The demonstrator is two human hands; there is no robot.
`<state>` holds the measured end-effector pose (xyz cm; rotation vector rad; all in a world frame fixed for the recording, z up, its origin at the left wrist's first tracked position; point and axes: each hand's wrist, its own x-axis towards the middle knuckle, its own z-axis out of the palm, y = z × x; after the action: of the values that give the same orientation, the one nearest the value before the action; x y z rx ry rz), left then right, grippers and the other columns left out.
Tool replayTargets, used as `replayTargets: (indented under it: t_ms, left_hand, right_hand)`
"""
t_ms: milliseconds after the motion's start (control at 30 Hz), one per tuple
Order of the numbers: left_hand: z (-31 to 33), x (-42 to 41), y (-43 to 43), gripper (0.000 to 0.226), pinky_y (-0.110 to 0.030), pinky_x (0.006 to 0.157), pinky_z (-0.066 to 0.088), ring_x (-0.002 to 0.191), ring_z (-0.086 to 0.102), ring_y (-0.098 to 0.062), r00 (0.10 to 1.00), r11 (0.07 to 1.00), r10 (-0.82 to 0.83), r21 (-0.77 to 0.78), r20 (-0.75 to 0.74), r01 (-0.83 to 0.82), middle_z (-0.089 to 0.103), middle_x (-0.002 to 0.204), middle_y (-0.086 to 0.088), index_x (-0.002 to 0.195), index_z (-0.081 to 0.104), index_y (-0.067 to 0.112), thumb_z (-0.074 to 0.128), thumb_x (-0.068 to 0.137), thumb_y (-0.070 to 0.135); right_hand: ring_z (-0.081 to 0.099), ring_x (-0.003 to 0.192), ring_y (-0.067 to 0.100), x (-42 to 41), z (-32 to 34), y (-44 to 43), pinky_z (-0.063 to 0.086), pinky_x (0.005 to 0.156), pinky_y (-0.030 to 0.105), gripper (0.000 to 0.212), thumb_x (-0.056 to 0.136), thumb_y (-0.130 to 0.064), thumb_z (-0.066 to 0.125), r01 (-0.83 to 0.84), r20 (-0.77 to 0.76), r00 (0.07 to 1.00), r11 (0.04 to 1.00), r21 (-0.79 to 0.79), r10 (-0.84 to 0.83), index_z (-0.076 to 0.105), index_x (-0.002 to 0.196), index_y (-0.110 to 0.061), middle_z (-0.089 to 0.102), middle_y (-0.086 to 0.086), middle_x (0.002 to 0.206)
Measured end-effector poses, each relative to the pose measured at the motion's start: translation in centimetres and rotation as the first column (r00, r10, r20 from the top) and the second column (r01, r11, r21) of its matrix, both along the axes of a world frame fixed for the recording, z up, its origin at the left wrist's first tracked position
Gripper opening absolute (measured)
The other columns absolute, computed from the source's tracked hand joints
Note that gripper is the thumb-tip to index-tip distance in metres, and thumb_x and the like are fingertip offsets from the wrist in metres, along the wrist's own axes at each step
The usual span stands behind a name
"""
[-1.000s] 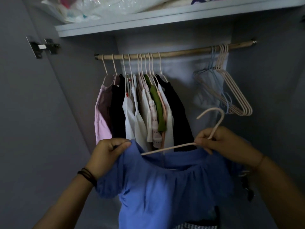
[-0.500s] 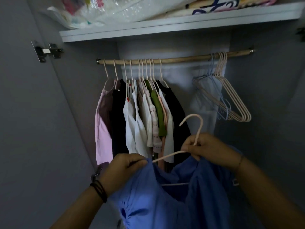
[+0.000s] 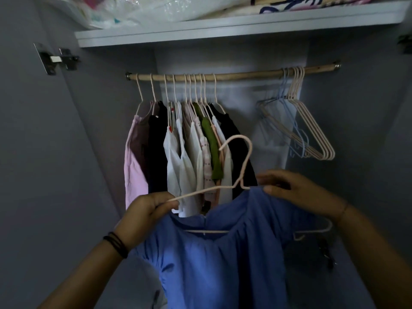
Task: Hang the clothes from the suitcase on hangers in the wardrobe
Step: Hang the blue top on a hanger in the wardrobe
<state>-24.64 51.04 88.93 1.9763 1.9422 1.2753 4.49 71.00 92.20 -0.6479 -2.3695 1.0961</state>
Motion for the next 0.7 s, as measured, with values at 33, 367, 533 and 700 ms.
replayTargets:
  t_ms: [33,367,533,700]
  left_hand:
    - [0.2,-0.5,-0.3,0.038,-0.007,0.074,0.043,0.079,0.064,0.001,1.0,1.0,0.013,0.013,0.004,-0.013,0.069,0.081,0.014,0.078,0.066,0.031,0.05,0.082,0.065]
    - [2.1,-3.4,-1.8,0.043,-0.001,0.076,0.04,0.075,0.061,0.012,0.988,0.993,0.061,0.089,0.142,-0.074,0.071,0.079,0.017,0.083,0.069,0.039,0.053,0.071,0.076]
    - [2.2,-3.9,-1.9,0.052,-0.002,0.076,0.041,0.076,0.061,0.012,0.989,0.995,0.07,0.066,0.134,-0.08,0.071,0.08,0.016,0.087,0.069,0.032,0.053,0.069,0.078]
    - [2.1,-4.0,-2.0,0.014,-0.002,0.072,0.042,0.071,0.059,0.012,0.985,0.992,0.116,0.04,0.127,-0.122,0.07,0.076,0.017,0.077,0.071,0.027,0.063,0.086,0.02]
  right_hand:
    - [0.059,0.101,-0.007,0.8,-0.5,0.6,0.044,0.088,0.011,0.027,0.078,-0.047,0.057,0.031,0.026,0.999,0.999,0.022,-0.032,0.063,0.103,-0.039,0.068,-0.016,0.104]
    - [0.065,0.088,0.0,3.6,-3.7,2.9,0.05,0.081,0.012,0.075,0.05,-0.079,0.067,0.232,-0.235,0.931,0.952,-0.202,-0.277,0.071,0.095,-0.02,0.074,-0.011,0.092]
    - [0.059,0.073,-0.004,1.4,-3.9,1.7,0.045,0.071,0.007,0.017,0.088,-0.021,0.06,0.246,-0.253,0.923,0.949,-0.195,-0.292,0.071,0.088,-0.008,0.072,-0.002,0.075]
    - [0.053,0.055,-0.01,-0.3,-3.6,1.7,0.042,0.058,0.006,0.01,0.089,-0.004,0.059,0.368,-0.396,0.827,0.917,-0.156,-0.399,0.066,0.083,-0.002,0.06,0.005,0.073]
